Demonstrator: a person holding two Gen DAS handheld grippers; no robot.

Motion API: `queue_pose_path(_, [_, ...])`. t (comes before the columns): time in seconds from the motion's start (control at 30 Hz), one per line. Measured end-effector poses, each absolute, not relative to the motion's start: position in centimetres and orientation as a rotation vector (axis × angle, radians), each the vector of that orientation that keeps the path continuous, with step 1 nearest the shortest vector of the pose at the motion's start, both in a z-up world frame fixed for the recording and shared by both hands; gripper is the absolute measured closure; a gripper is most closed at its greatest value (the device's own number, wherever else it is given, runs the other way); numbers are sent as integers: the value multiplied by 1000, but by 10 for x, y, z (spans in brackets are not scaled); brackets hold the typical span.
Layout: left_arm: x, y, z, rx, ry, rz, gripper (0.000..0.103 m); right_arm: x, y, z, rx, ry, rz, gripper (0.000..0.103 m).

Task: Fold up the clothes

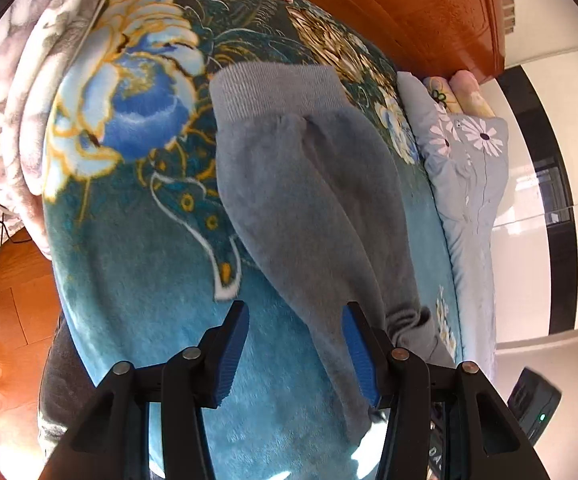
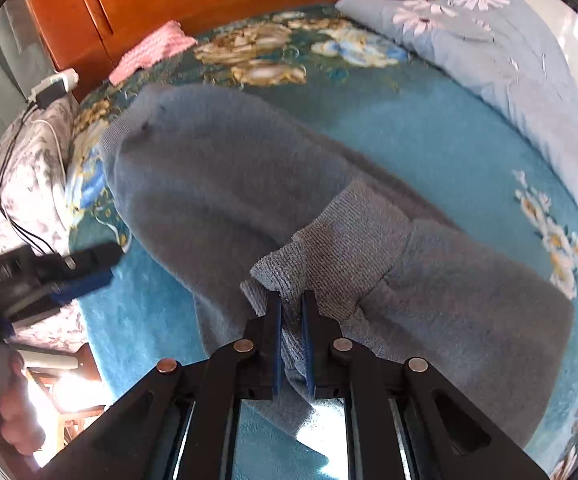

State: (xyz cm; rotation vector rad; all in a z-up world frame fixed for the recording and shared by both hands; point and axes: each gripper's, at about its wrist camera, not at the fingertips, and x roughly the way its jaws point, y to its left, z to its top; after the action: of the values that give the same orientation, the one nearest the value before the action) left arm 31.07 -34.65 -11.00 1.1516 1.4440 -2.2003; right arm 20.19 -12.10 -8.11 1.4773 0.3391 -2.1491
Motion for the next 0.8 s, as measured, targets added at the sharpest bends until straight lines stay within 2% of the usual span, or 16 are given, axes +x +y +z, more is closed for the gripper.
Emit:
queue_pose_path(0.1, [301,-384,-118,1084,1452,-2139,46,207,-109,-79,1471,247,-2160,85])
queue_pose_path(0.17, [300,-408,-130,1004,1567,-2086,40,209,-96,-64,1424,198,-2200,67])
queue_pose_path(0.2, [299,-416,-137,960,1657,-2068,39,210,-88,-57,1406,178,-2227,64])
queue_pose_path(0.27, [297,-432,-151,876,1815,-2033,38,211,-74,-45,1384,146,-2270,62])
queue_pose_path(0.4, [279,-443,-156,839,1812,-2069,38,209,-52,-38,1434,107,-2315,61])
queue_pose_path(0.43, [276,-445,-155,836,1782,-2089,40,208,-45,-37,1450,87,-2320,62])
queue_pose_path(0.47, [273,-447,-153,841,1747,-2104,48,210,-37,-35,1465,67,-2325,62])
queue_pose_path(0.5, [270,-446,-150,861,1700,-2116,58,210,-31,-34,1473,54,-2330,62])
queue_pose_path(0.53, [267,-445,-145,891,1644,-2134,76,211,-26,-34,1482,42,-2336,61])
queue_pose_path(0.57, [263,-444,-140,921,1587,-2152,83,212,-22,-34,1489,32,-2339,62])
queue_pose_path(0.8, [248,-398,-41,944,1224,-2428,85,224,15,-24,1495,-74,-2367,62])
